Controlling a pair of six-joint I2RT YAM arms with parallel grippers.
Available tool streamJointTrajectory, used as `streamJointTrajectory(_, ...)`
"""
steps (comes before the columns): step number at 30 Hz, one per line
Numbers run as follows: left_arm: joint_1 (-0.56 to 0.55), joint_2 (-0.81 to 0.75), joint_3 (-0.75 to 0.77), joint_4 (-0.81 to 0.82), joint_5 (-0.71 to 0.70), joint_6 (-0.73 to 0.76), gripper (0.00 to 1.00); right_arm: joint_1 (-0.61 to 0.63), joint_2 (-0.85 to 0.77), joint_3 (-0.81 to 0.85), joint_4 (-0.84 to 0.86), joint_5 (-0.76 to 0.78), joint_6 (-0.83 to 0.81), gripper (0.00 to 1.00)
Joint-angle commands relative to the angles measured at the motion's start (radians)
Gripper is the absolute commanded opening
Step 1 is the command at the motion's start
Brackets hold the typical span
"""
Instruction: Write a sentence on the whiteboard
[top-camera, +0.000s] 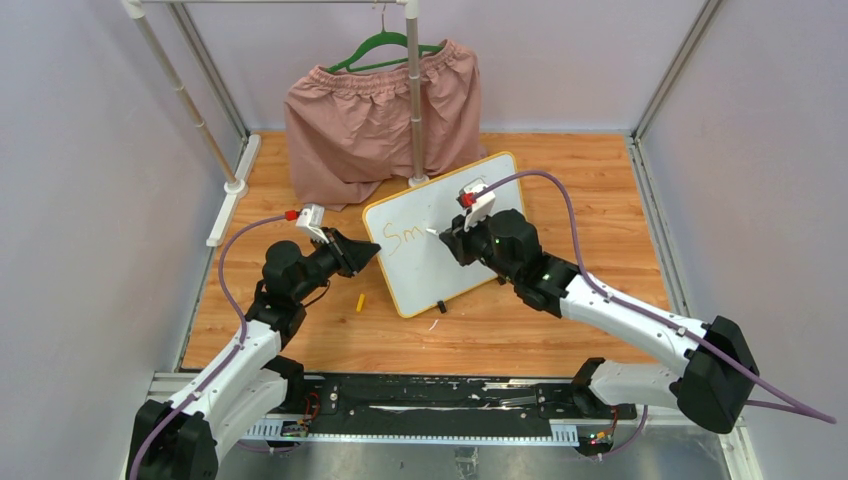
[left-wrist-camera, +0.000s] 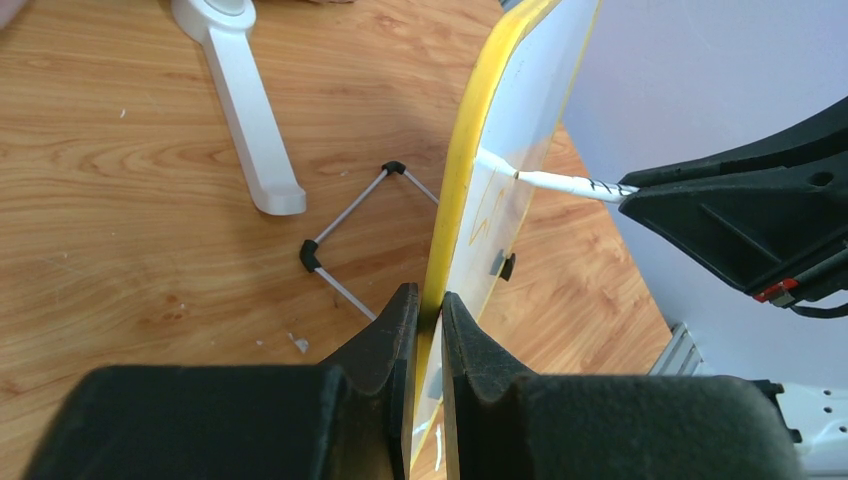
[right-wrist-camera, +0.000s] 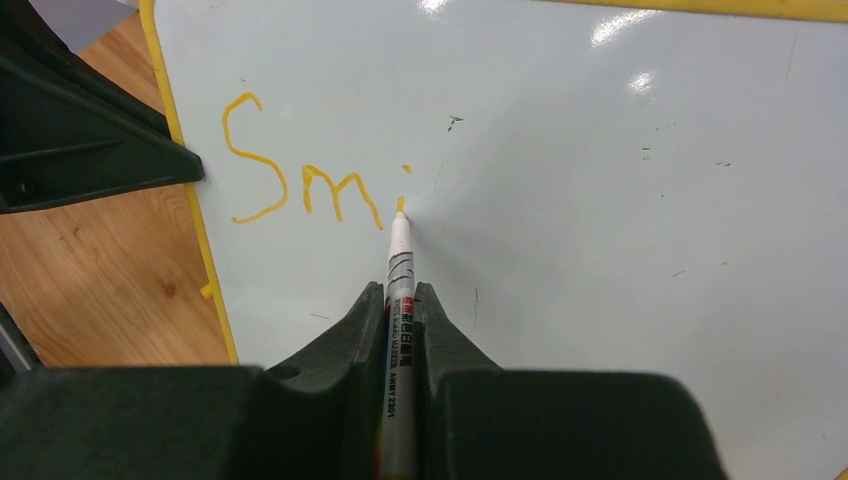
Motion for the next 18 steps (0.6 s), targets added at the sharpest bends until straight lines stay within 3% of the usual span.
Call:
streamJointTrajectory(1, 0.002, -0.018, -0.007, 0.015, 0.016, 0.006, 0.00, -0.009, -0.018, -0.023, -0.030, 0.015, 0.012, 0.00)
streamJointTrajectory(10, 0.002, -0.017, -0.008, 0.014, 0.018, 0.007, 0.00, -0.009, -0.043, -0.031, -0.041, 0.018, 0.019, 0.00)
streamJointTrajectory(18, 0.002, -0.015, -0.009, 0.013, 0.019, 0.007, 0.00, -0.012, -0.080, 0.072, -0.061, 0.032, -0.003, 0.00)
